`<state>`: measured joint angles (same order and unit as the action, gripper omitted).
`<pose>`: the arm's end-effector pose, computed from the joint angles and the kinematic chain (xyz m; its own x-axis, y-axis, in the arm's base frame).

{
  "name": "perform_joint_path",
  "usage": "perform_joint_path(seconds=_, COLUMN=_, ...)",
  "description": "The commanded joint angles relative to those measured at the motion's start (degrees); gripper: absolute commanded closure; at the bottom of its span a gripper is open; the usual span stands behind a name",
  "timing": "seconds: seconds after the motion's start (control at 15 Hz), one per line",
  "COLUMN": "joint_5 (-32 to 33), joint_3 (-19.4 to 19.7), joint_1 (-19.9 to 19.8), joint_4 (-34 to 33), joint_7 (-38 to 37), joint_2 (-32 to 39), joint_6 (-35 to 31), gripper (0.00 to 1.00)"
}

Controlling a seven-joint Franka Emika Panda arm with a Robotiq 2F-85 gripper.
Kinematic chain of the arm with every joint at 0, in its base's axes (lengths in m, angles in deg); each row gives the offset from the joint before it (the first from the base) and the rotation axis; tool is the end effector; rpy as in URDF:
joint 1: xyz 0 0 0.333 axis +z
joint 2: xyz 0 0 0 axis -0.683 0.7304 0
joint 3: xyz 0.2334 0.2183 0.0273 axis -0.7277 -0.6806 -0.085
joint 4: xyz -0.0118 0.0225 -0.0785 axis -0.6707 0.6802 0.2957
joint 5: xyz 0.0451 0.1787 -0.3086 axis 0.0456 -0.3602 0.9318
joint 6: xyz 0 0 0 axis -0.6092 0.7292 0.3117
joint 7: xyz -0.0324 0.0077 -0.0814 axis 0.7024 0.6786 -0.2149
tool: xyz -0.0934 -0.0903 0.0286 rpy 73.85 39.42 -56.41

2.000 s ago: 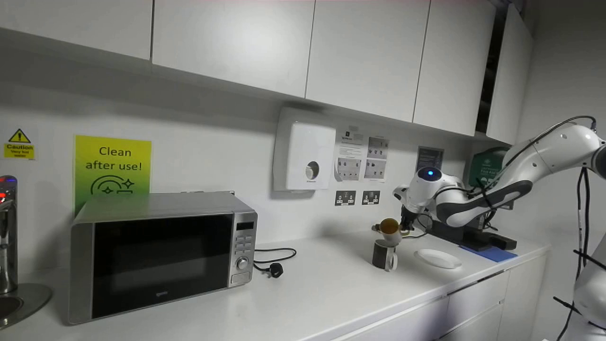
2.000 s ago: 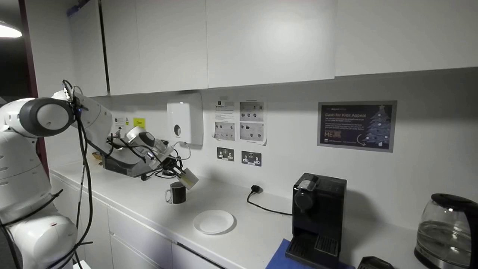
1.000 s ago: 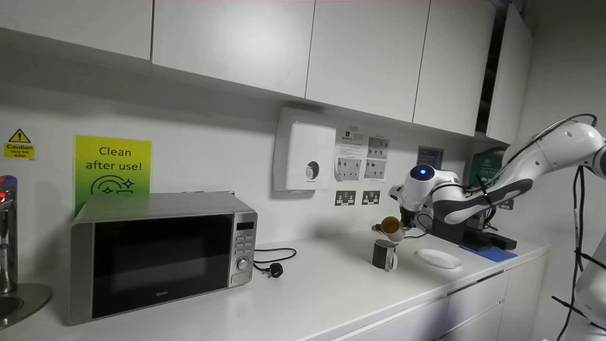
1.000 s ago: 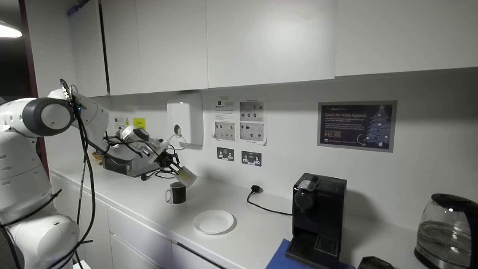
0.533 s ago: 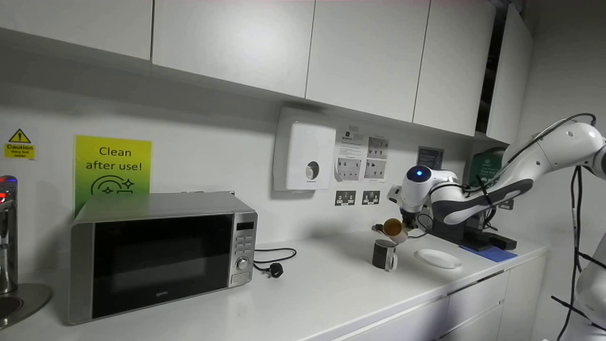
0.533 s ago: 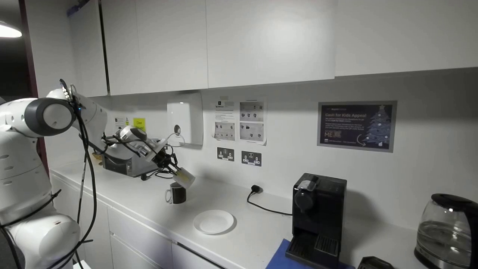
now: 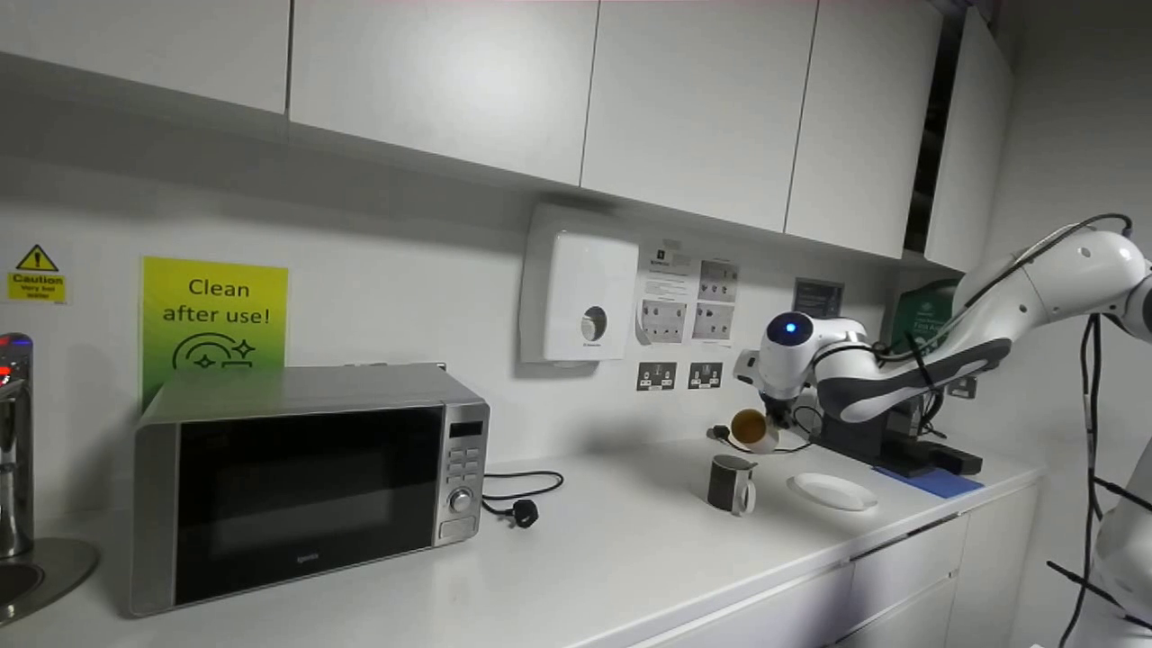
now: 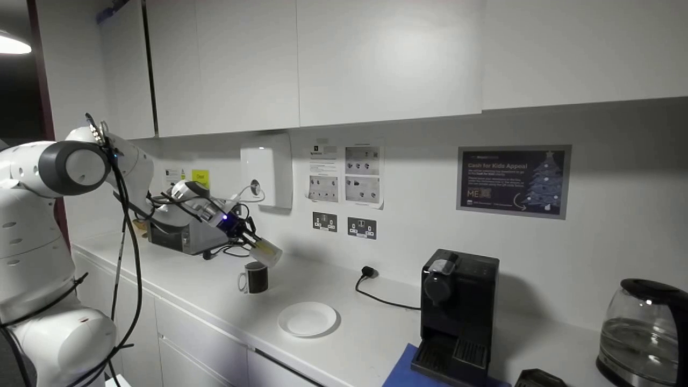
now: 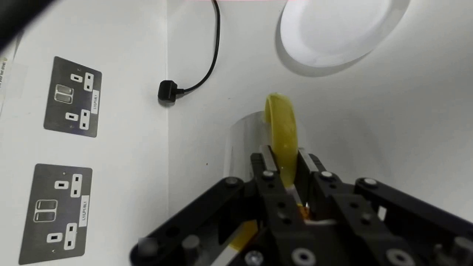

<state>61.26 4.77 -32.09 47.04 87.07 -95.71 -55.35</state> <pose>0.4587 0.1405 0.4647 0.4236 0.8021 -0.4210 0.7579 -0.0593 0.6497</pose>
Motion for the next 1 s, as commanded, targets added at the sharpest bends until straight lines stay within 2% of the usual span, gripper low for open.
perform_joint_path(seconds=0.0, joint_5=2.8, joint_3=-0.3, joint_1=0.7, joint_4=-3.7, joint_7=2.8, joint_2=1.3, joint_6=3.9, gripper=0.95)
perform_joint_path(seconds=0.93, joint_5=3.5, joint_3=-1.2, joint_1=2.0, joint_4=-8.6, joint_7=8.2, joint_2=6.7, joint_6=9.3, gripper=0.95)
